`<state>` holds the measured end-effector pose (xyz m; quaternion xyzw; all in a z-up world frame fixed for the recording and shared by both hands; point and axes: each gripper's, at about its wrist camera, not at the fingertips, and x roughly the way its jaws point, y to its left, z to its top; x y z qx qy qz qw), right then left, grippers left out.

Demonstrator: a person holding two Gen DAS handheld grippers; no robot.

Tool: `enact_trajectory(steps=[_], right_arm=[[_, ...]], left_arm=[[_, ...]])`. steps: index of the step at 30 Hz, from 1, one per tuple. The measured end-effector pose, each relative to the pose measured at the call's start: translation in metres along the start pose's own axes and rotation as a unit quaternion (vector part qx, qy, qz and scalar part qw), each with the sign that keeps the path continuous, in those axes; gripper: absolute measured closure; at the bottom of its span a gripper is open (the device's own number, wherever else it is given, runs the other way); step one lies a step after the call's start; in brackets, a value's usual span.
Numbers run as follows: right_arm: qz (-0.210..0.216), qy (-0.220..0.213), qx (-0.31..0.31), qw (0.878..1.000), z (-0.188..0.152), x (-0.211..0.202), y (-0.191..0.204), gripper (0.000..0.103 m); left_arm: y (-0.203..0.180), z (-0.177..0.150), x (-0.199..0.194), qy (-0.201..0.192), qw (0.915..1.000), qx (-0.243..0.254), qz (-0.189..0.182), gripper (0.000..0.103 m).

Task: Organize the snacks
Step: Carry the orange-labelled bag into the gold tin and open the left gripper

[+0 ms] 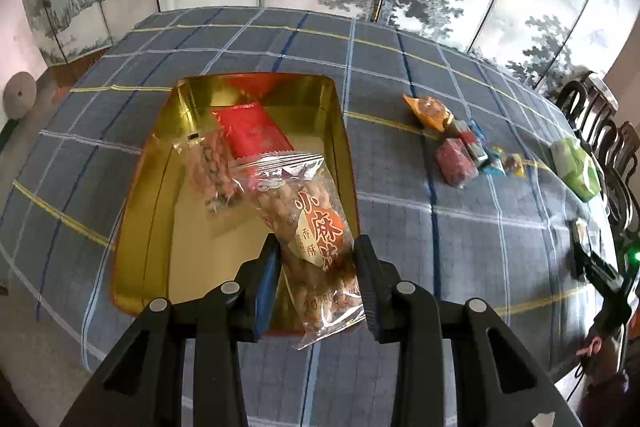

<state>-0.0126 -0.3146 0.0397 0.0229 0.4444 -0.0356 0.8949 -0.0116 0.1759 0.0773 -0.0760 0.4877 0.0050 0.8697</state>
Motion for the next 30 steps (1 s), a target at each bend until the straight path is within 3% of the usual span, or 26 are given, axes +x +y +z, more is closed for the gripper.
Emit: enact_trajectory(steps=[4, 13, 21, 30], right_arm=[[0.000, 0.000, 0.000, 1.000, 0.000, 0.000, 0.000, 0.049], [0.000, 0.000, 0.000, 1.000, 0.000, 0.000, 0.000, 0.049], [0.000, 0.000, 0.000, 1.000, 0.000, 0.000, 0.000, 0.049], [-0.001, 0.000, -0.001, 1.000, 0.000, 0.000, 0.000, 0.049]], left_arm=[[0.005, 0.020, 0.010, 0.004, 1.0000, -0.006, 0.000, 0.070], [-0.001, 0.060, 0.051, 0.020, 0.9990, 0.008, 0.038, 0.070], [-0.006, 0.073, 0.078, 0.036, 0.9974, 0.025, 0.056, 0.070], [-0.002, 0.075, 0.098, 0.054, 0.9968, 0.027, 0.052, 0.070]])
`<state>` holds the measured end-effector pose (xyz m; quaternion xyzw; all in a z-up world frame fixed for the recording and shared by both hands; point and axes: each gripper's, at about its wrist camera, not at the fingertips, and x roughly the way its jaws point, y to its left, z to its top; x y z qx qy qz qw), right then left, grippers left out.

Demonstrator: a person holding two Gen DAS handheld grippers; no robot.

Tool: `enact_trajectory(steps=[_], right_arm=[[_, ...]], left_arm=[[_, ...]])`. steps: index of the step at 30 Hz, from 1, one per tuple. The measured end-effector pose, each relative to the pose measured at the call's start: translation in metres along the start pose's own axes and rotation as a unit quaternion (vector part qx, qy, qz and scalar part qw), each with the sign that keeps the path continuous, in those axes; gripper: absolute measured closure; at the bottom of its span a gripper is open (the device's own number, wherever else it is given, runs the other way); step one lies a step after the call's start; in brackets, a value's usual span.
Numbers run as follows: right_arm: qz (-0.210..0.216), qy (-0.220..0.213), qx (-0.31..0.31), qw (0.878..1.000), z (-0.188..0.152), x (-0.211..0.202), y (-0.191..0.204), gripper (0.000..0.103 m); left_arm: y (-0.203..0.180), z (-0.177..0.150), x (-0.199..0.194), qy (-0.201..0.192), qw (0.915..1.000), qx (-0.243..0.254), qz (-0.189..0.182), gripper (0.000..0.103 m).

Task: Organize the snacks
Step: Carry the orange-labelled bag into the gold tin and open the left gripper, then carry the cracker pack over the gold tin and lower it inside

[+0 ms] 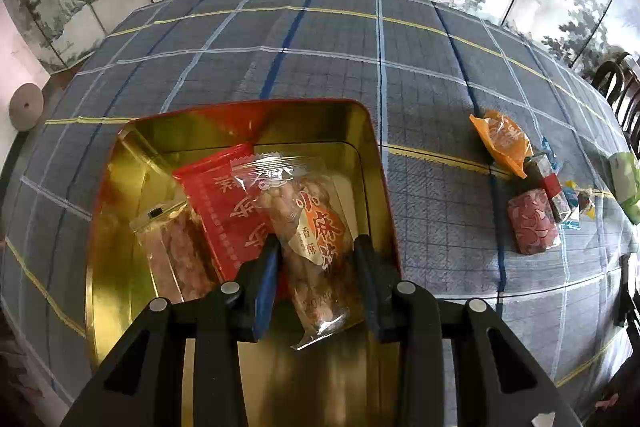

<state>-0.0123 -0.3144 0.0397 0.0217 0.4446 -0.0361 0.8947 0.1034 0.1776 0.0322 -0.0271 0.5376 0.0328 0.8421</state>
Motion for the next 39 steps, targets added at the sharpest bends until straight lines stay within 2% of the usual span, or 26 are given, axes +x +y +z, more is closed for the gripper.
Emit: enact_trajectory(steps=[6, 8, 10, 12, 17, 20, 23, 26, 27, 30, 34, 39], right_arm=[[0.000, 0.000, 0.000, 1.000, 0.000, 0.000, 0.000, 0.049], [0.000, 0.000, 0.000, 1.000, 0.000, 0.000, 0.000, 0.049], [-0.001, 0.000, 0.000, 1.000, 0.000, 0.000, 0.000, 0.049], [-0.001, 0.000, 0.000, 1.000, 0.000, 0.000, 0.000, 0.049], [-0.001, 0.000, -0.001, 1.000, 0.000, 0.000, 0.000, 0.049], [-0.001, 0.000, 0.000, 1.000, 0.000, 0.000, 0.000, 0.049], [-0.001, 0.000, -0.001, 1.000, 0.000, 0.000, 0.000, 0.049], [-0.002, 0.000, -0.001, 1.000, -0.001, -0.001, 0.000, 0.050], [-0.001, 0.000, 0.001, 1.000, -0.002, -0.002, 0.001, 0.050], [0.012, -0.001, 0.003, 1.000, -0.007, -0.008, 0.006, 0.052], [0.038, 0.003, 0.012, 0.999, -0.012, -0.014, 0.014, 0.052], [0.077, 0.010, 0.026, 0.997, -0.017, -0.023, 0.029, 0.052]], left_arm=[[0.000, 0.002, 0.001, 0.002, 0.9999, 0.011, -0.006, 0.069], [-0.002, 0.003, -0.004, -0.009, 0.9997, 0.021, 0.013, 0.062], [-0.004, 0.003, -0.009, -0.024, 0.9985, 0.029, 0.040, 0.043], [-0.002, 0.001, -0.017, -0.043, 0.9973, 0.031, 0.052, 0.034], [0.005, -0.011, -0.057, -0.093, 0.9940, 0.019, 0.055, 0.033], [0.016, -0.024, -0.077, -0.111, 0.9930, -0.004, 0.041, 0.033], [0.028, -0.045, -0.094, -0.109, 0.9930, -0.019, 0.040, 0.033], [0.039, -0.069, -0.111, -0.097, 0.9948, -0.028, 0.015, 0.030], [0.042, -0.076, -0.115, -0.096, 0.9949, -0.030, 0.013, 0.027], [0.047, -0.099, -0.128, -0.093, 0.9944, -0.035, 0.034, 0.003], [0.052, -0.124, -0.147, -0.104, 0.9933, -0.040, 0.029, 0.001], [0.057, -0.145, -0.149, -0.075, 0.9961, -0.044, 0.014, 0.002]])
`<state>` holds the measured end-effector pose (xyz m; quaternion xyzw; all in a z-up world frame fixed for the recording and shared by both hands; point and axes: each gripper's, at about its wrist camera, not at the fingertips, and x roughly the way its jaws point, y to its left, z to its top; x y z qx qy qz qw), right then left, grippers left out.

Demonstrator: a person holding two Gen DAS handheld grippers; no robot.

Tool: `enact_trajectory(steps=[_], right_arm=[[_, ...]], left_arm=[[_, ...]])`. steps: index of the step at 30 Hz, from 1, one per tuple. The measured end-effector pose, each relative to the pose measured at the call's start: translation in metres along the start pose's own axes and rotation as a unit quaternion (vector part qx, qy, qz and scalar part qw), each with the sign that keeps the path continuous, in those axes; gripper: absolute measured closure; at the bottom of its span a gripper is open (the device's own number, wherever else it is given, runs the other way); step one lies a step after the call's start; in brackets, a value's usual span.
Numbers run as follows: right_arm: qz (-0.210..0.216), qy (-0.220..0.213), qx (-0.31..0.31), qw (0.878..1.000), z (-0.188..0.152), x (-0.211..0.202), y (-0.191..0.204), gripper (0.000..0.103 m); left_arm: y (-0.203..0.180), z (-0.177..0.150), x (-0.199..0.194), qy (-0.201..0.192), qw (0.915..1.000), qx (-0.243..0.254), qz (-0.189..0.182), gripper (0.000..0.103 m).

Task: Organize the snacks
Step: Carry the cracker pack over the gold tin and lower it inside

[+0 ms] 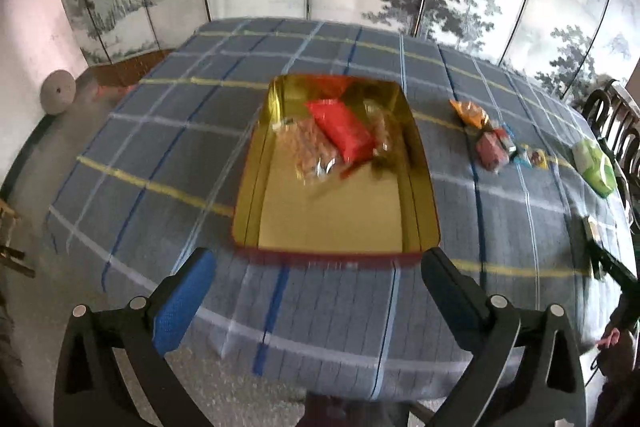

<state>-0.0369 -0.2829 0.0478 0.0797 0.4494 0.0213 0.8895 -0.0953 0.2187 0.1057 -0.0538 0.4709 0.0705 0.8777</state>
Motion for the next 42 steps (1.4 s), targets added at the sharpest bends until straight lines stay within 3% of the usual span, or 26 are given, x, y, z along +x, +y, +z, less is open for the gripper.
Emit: enact_trajectory(steps=[6, 11, 16, 22, 26, 31, 42], right_arm=[[0.045, -0.001, -0.008, 0.999, 0.004, -0.014, 0.039, 0.052], [0.109, -0.004, -0.041, 0.993, 0.018, -0.029, 0.101, 0.052], [0.193, -0.002, -0.081, 0.978, 0.039, -0.038, 0.186, 0.052], [0.254, 0.023, -0.131, 0.958, 0.052, -0.025, 0.281, 0.052], [0.264, 0.054, -0.170, 0.948, 0.050, -0.004, 0.341, 0.052], [0.258, 0.087, -0.202, 0.941, 0.039, 0.020, 0.386, 0.052], [0.235, 0.149, -0.222, 0.934, 0.024, 0.064, 0.442, 0.052]], left_arm=[[0.007, -0.017, -0.014, -0.032, 0.9994, 0.004, 0.010, 0.002], [0.017, -0.020, -0.017, -0.038, 0.9990, -0.022, -0.008, 0.002], [0.028, -0.024, -0.020, -0.040, 0.9978, -0.049, -0.021, 0.002], [0.033, -0.024, -0.021, -0.028, 0.9980, -0.053, -0.019, 0.002], [0.034, -0.026, -0.022, -0.026, 0.9989, -0.036, -0.018, 0.002], [0.035, -0.026, -0.023, -0.029, 0.9993, -0.018, -0.013, 0.002], [0.051, -0.024, -0.017, -0.026, 0.9990, -0.031, -0.019, 0.002]])
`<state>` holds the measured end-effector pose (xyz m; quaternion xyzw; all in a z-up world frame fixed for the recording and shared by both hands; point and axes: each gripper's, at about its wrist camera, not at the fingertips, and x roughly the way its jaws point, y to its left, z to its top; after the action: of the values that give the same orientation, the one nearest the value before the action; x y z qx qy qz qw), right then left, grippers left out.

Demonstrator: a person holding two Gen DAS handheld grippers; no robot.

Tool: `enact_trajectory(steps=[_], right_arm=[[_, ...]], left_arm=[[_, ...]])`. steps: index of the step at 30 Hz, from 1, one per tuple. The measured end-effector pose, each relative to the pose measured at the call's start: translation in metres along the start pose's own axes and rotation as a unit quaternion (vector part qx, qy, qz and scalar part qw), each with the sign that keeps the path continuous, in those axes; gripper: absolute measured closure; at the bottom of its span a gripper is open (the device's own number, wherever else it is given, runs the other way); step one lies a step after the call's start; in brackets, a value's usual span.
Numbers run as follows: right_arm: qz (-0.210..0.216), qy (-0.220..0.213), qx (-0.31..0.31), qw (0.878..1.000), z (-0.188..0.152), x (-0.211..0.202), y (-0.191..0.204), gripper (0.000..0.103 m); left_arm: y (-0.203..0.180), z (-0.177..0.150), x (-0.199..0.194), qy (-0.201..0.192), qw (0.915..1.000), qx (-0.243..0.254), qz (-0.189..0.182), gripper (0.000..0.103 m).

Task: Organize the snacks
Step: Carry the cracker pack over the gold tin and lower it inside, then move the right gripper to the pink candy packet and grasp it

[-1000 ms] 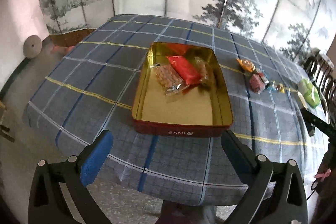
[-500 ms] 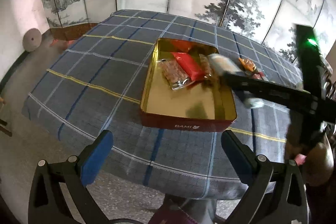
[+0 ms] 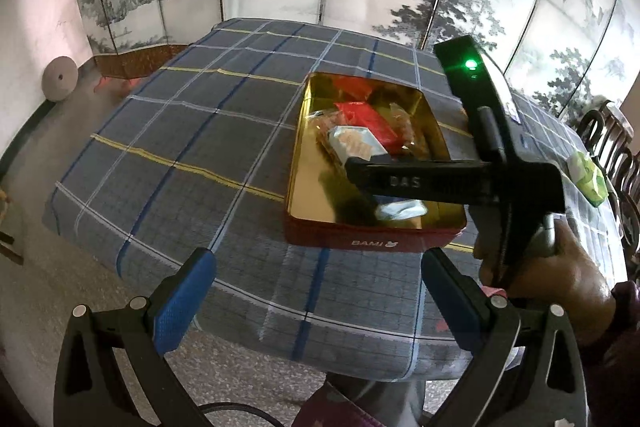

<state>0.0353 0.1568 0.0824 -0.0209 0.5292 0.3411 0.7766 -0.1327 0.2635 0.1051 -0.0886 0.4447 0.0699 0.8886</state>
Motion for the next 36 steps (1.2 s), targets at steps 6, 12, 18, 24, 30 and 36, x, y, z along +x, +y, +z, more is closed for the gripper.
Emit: enact_trajectory(steps=[6, 12, 18, 24, 30, 36], right_arm=[[-0.012, 0.019, 0.006, 1.000, 0.014, 0.027, 0.011, 0.052], [-0.015, 0.016, 0.030, 0.999, 0.034, 0.041, 0.018, 0.056], [0.012, -0.012, 0.057, 0.998, 0.037, 0.038, 0.013, 0.056], [0.058, -0.094, 0.081, 0.991, 0.019, -0.009, -0.010, 0.055], [0.026, -0.136, 0.073, 0.988, -0.029, -0.053, -0.047, 0.055], [-0.057, -0.168, 0.081, 0.981, -0.082, -0.090, -0.104, 0.055]], left_arm=[[0.006, 0.000, 0.005, 0.005, 1.0000, -0.003, 0.000, 0.002], [0.012, 0.000, 0.006, 0.005, 1.0000, -0.006, 0.003, 0.002], [0.013, -0.001, 0.005, 0.002, 1.0000, -0.006, 0.000, 0.002], [0.001, -0.002, 0.008, 0.009, 0.9999, 0.005, -0.004, 0.002], [-0.020, -0.001, 0.008, 0.009, 0.9995, 0.028, -0.007, 0.002], [-0.052, 0.001, 0.014, 0.023, 0.9980, 0.056, -0.019, 0.002]])
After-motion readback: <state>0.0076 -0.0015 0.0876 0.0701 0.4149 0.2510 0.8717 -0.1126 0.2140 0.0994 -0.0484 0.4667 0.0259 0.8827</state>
